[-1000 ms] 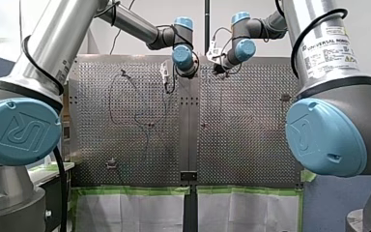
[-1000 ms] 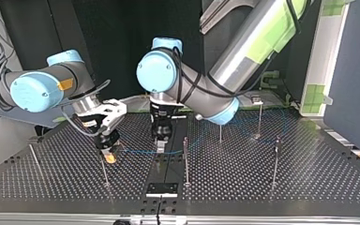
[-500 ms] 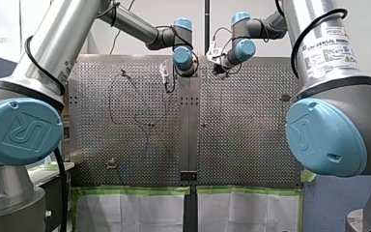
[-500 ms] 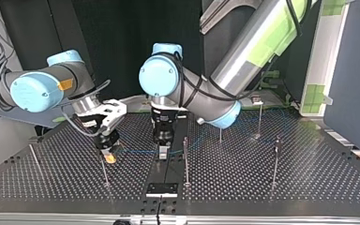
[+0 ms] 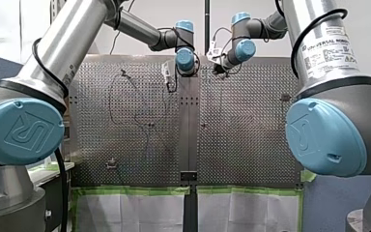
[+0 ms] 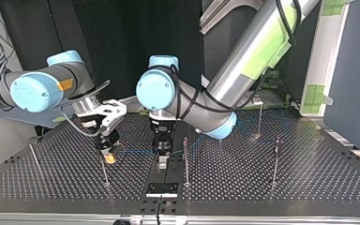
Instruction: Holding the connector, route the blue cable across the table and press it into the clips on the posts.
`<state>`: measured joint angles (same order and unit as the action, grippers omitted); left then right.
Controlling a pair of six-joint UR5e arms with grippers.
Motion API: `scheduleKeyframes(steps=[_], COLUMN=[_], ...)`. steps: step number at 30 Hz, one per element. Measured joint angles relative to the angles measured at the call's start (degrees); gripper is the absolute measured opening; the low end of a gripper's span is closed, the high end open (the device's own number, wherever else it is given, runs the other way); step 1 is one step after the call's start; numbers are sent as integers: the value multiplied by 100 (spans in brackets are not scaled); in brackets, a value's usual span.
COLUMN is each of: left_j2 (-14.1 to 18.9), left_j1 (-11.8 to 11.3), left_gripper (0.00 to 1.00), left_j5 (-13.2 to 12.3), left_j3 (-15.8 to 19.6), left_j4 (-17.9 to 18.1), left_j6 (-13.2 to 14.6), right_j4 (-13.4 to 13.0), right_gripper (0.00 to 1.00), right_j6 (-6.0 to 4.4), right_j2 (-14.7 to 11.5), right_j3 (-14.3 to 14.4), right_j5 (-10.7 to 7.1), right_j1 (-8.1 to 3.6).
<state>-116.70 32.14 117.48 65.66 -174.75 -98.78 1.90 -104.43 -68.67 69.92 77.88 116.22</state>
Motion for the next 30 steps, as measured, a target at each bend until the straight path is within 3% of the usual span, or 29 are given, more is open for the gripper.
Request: scheduleKeyframes(steps=[6, 8, 9, 10, 12, 14, 15, 17, 18, 20, 22, 30], left_j2=[-124, -147, -152, -155, -160, -160, -160, -161, -161, -162, -162, -162], left_j1=[18, 16, 16, 16, 12, 9, 9, 11, 13, 18, 20, 39], left_gripper=[100, 82, 82, 69, 64, 38, 38, 20, 20, 5, 0, 0], left_j5=[18, 22, 24, 26, 32, 33, 33, 33, 35, 39, 44, 143], left_j3=[-9, -10, -10, -10, -11, -12, -11, -12, -12, -12, -11, -8], left_j4=[-110, -132, -142, -152, -177, -198, -204, -213, -215, -217, -218, -218], left_j6=[-2, -5, -8, -10, -14, -21, -25, -31, -32, -34, -35, -46], right_j4=[-5, -5, -6, -6, -6, -6, -6, -6, -6, -6, -6, -3], right_gripper=[0, 0, 0, 0, 0, 0, 0, 0, 0, 0, 0, 0], right_j6=[0, -1, 0, -1, -5, -7, -8, -8, -9, -9, -9, -9], right_j2=[3, 4, 3, 3, 3, 3, 2, 4, 4, 4, 3, 2], right_j3=[0, 1, 0, 0, 1, 1, 1, 1, 1, 1, 1, 1], right_j5=[-8, -12, -14, -14, -16, -17, -17, -17, -17, -18, -19, -25], right_j1=[-32, -39, -45, -49, -55, -57, -57, -58, -59, -59, -61, -59])
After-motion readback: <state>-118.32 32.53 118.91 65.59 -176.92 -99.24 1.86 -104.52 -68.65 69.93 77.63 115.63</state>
